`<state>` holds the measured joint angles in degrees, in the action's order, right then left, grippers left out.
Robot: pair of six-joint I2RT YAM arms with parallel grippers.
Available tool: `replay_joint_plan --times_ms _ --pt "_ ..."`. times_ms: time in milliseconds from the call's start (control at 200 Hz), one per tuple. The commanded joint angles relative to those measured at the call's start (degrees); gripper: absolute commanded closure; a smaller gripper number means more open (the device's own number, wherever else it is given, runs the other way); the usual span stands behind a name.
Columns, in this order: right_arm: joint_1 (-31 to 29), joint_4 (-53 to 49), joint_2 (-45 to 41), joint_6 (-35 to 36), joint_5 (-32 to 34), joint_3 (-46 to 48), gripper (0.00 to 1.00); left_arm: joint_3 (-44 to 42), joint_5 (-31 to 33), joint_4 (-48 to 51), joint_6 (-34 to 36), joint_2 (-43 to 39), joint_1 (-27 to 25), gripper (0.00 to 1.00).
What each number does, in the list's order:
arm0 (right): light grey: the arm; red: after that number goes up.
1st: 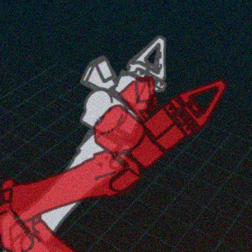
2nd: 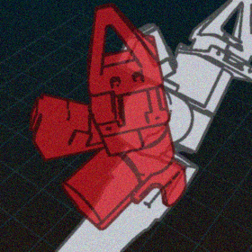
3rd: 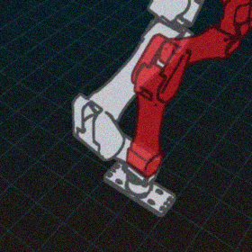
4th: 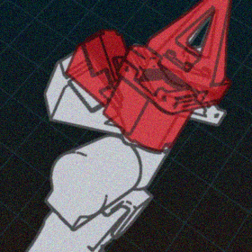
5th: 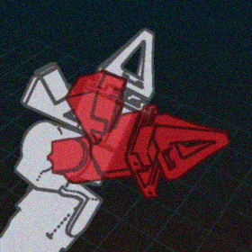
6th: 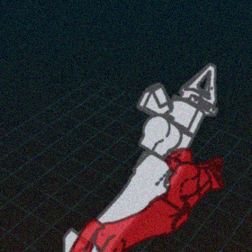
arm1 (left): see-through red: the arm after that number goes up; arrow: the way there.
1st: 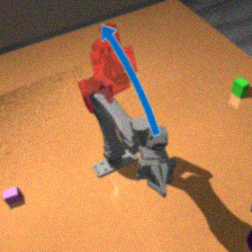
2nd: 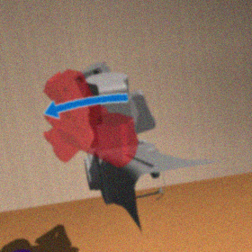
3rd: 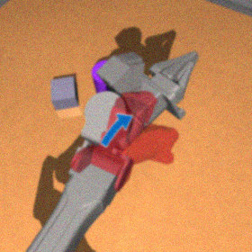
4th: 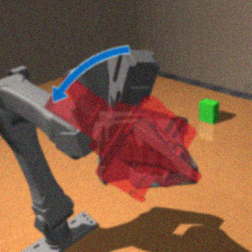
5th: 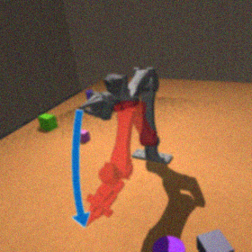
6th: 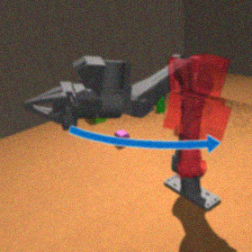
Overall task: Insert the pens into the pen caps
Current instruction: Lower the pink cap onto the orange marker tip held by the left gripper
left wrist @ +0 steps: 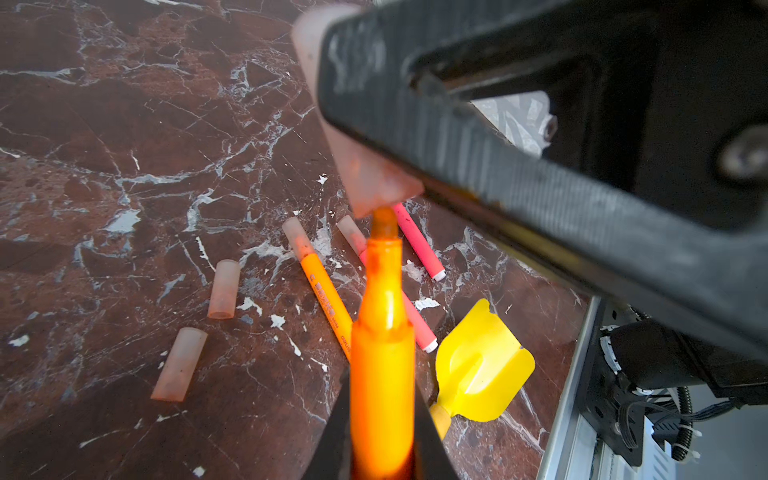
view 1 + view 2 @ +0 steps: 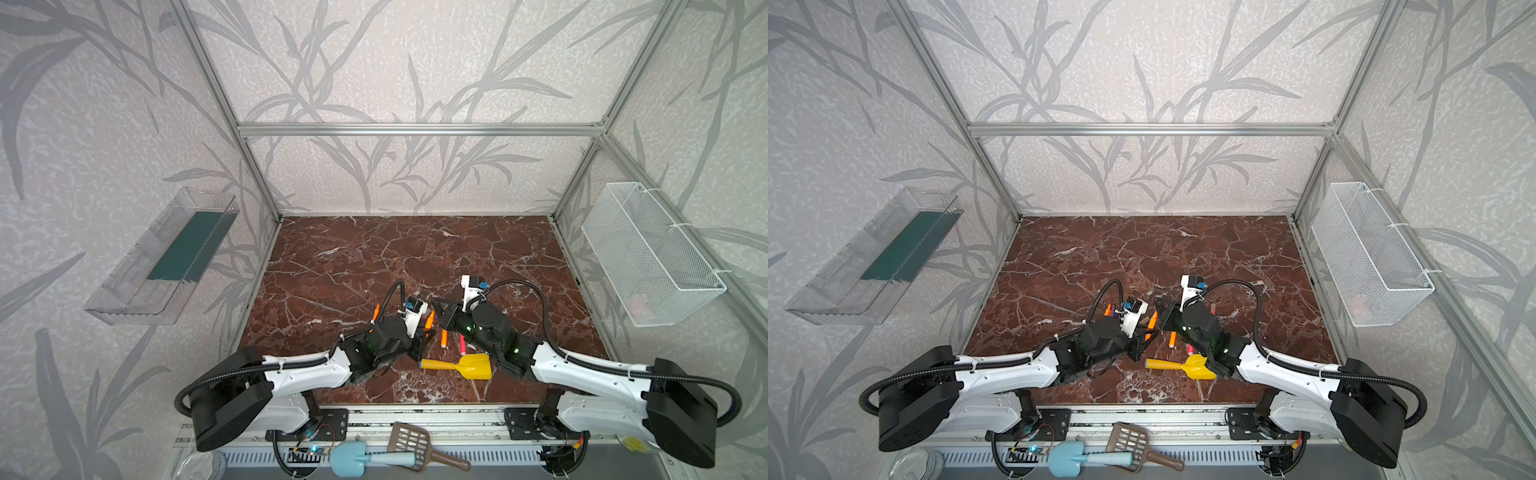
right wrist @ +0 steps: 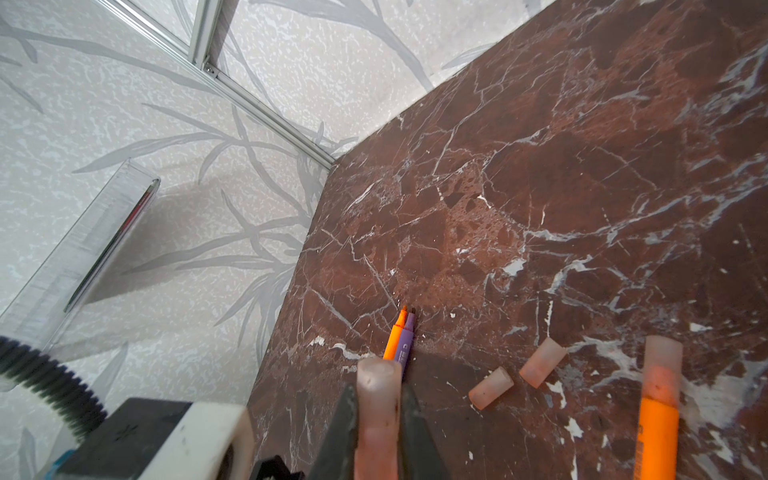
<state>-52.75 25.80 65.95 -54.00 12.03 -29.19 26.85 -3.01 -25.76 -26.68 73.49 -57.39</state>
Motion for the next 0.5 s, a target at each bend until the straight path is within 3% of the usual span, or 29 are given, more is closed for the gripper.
replay_joint_plan --times_ms 0,495 --pt "0.29 0.57 0.28 -0.81 -1.79 -0.66 1.0 0.85 1.51 -1.66 -0.48 -0.01 -0.31 1.0" --pt "0.11 6.12 2.19 -1.64 -2.61 2.64 1.0 -0.47 3.91 -1.7 -2.47 -1.92 -0.02 1.0"
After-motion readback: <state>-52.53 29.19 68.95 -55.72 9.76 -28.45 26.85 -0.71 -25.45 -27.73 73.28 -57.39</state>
